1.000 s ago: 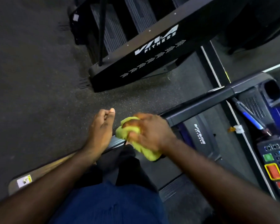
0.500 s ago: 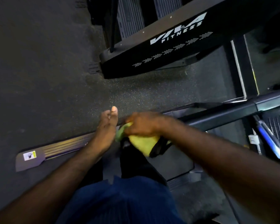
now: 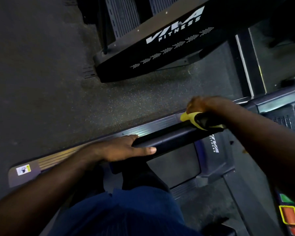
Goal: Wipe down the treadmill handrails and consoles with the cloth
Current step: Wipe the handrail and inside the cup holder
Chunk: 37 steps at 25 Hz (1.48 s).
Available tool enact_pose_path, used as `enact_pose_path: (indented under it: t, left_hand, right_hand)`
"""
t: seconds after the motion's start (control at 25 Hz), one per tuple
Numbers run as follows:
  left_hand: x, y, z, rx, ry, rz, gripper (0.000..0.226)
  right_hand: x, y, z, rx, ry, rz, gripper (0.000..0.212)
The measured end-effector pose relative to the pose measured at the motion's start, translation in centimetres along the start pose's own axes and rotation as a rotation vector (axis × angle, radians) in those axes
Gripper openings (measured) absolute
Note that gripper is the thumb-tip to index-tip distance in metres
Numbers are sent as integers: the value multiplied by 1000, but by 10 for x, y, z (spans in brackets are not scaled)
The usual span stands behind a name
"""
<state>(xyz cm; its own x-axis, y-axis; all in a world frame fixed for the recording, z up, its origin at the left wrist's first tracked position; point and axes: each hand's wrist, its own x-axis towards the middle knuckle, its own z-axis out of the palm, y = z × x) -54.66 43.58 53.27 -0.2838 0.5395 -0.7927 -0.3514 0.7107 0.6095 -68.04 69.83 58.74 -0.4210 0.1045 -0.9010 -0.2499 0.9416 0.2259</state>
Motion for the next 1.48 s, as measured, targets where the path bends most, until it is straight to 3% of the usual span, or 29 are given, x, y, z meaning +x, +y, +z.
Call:
enact_pose_path:
  t: [0.04, 0.16, 0.24, 0.32, 0.4, 0.48, 0.6, 0.72, 0.8, 1.0, 1.16, 1.36, 1.48]
  left_hand:
    - [6, 4, 1, 5, -9, -5, 153]
    - [21, 20, -3, 33, -39, 16, 146]
    - [28, 31, -6, 50, -55, 19, 146]
    - [34, 41, -7, 55, -44, -15, 152]
    - [44, 51, -4, 37, -37, -14, 153]
    - [52, 60, 1, 44, -16, -10, 151]
    - [63, 75, 5, 45, -12, -8, 149]
    - [69, 84, 6, 72, 17, -16, 151]
    - [73, 83, 9, 57, 67, -5, 143]
    - [75, 77, 11, 15, 111, -2, 128]
    - [82, 76, 13, -22, 117, -13, 125]
    - [76, 77, 15, -37, 142, -31, 122]
    - [81, 70, 15, -63, 148, -29, 123]
  right_hand:
    - [-1, 0, 4, -14, 28, 43, 60]
    - [-15, -55, 17, 18, 84, -177, 48]
    - [-29, -53, 19, 140, 41, -270, 45]
    - [-17, 1, 6, 197, 3, -169, 46]
    - [10, 65, -4, 164, 8, 72, 52]
    - [8, 70, -2, 34, 73, 156, 60]
    - [2, 35, 22, 27, 120, -58, 57]
    - [9, 71, 13, 294, 30, -223, 40]
    - [15, 118, 6, 356, 11, -189, 29]
    - [-3, 149, 16, 257, 191, -15, 42]
    - [46, 123, 12, 220, -73, -92, 50]
    - [10, 166, 5, 416, 25, -77, 34]
    - [32, 147, 8, 228, 10, -78, 52]
